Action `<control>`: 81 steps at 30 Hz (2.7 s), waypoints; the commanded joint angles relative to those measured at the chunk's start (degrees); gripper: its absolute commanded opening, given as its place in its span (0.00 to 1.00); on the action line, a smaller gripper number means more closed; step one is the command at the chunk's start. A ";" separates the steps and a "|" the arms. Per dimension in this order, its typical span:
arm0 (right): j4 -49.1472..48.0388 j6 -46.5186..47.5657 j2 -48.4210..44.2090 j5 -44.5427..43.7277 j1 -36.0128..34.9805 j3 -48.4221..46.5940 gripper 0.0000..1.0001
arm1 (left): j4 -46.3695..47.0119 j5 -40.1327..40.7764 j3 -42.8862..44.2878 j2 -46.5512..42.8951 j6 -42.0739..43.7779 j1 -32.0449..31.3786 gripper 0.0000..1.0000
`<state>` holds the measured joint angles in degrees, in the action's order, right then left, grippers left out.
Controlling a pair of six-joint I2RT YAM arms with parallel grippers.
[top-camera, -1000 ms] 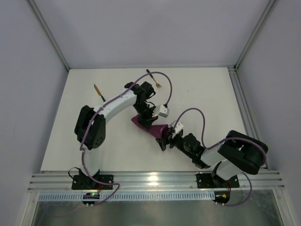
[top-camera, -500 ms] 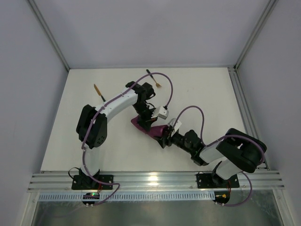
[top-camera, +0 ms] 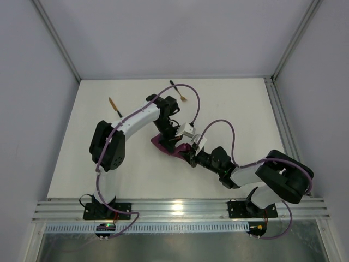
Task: Fold the napkin into a case and place the utensils inside
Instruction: Pass from the left arm to the right, then turn over the smaller rectangle folded napkin at the center of the board.
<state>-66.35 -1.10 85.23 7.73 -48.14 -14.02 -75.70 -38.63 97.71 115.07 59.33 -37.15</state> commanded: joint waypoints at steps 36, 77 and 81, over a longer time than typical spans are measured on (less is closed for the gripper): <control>64.31 -14.97 -2.79 8.79 1.21 -41.16 0.04 | 0.73 -6.72 -5.42 -12.93 -19.78 35.38 0.39; 43.51 -57.68 20.76 31.12 -6.62 -62.81 0.04 | 3.10 4.62 -9.03 -25.07 -19.16 48.31 0.38; 35.87 -64.70 23.74 29.98 -3.02 -56.83 0.04 | 3.80 4.97 -7.89 -24.10 -20.22 48.40 0.38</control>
<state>-19.70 -56.88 107.66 36.40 -54.46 -74.06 -71.85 -33.61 87.35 92.12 39.42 10.83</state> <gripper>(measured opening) 0.078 0.376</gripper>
